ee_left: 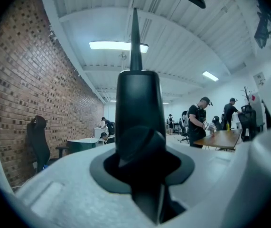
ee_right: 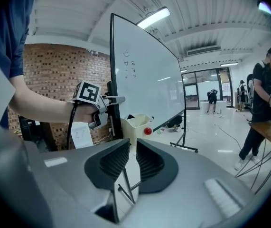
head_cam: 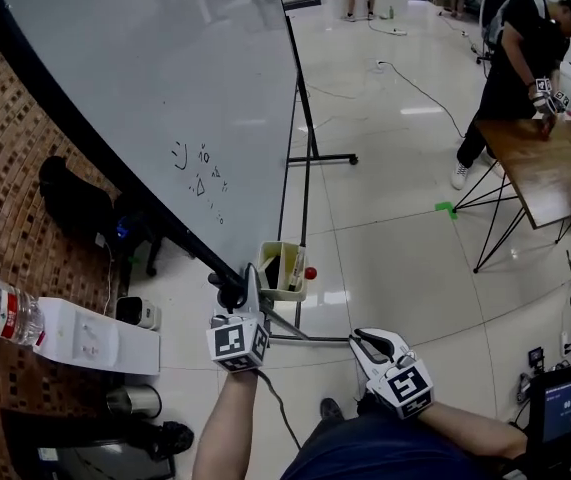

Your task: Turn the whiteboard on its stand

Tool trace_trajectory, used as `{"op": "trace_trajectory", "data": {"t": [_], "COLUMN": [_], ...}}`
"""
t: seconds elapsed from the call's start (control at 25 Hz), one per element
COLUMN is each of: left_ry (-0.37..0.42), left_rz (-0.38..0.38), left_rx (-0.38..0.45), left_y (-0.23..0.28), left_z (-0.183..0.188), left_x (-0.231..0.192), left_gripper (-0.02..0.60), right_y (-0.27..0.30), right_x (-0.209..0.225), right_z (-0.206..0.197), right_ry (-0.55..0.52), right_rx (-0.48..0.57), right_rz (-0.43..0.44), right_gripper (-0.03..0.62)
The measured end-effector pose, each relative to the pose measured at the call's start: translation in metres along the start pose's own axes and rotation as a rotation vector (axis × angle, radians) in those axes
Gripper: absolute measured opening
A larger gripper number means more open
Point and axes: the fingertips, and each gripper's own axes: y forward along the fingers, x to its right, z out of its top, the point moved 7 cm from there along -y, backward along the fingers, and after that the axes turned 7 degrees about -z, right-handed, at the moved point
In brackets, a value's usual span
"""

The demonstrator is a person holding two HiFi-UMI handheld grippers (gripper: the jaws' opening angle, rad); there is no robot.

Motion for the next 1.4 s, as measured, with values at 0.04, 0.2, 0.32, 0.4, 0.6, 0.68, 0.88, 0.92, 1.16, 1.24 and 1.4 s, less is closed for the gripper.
{"op": "trace_trajectory", "data": {"t": [0.04,0.2,0.32,0.4,0.6,0.68,0.88,0.92,1.16,1.24,1.4], "left_ry": [-0.002,0.000,-0.003,-0.003,-0.015,-0.009,-0.002,0.001,0.016,0.018,0.015], "left_rz": [-0.002,-0.021,-0.035,-0.037,-0.032,-0.031,-0.039,-0.040,-0.030,-0.028,-0.031], "left_rx": [0.000,0.028,0.038,0.036,0.027,0.022,0.013,0.013,-0.010,-0.017,-0.012], "left_y": [0.000,-0.006,-0.014,-0.020,-0.049,-0.060,-0.089,-0.094,-0.128,-0.137,-0.159], "left_z": [0.001,0.006,0.008,0.007,-0.002,-0.001,-0.007,-0.010,-0.012,-0.013,-0.018], "left_x": [0.004,0.014,0.019,0.023,0.037,0.034,0.032,0.033,0.043,0.050,0.060], "left_gripper": [0.135,0.135,0.135,0.135,0.135,0.135,0.135,0.134,0.135,0.135,0.135], "right_y": [-0.004,-0.026,-0.044,-0.052,-0.071,-0.074,-0.104,-0.112,-0.142,-0.151,-0.161], "right_x": [-0.007,-0.034,-0.044,-0.043,-0.039,-0.041,-0.034,-0.031,-0.035,-0.041,-0.050], "right_z": [0.001,-0.014,-0.029,-0.032,-0.038,-0.037,-0.048,-0.054,-0.088,-0.091,-0.086], "right_ry": [0.007,-0.035,-0.029,-0.017,0.008,0.024,0.079,0.098,0.154,0.145,0.118], "right_rx": [0.000,-0.044,-0.094,-0.095,-0.058,-0.030,0.003,0.005,-0.024,-0.026,-0.004], "right_rz": [-0.004,-0.033,-0.074,-0.106,-0.124,-0.116,-0.098,-0.095,-0.024,-0.003,-0.011], "right_gripper": [0.051,0.051,0.051,0.051,0.051,0.051,0.048,0.048,0.044,0.044,0.044]}}
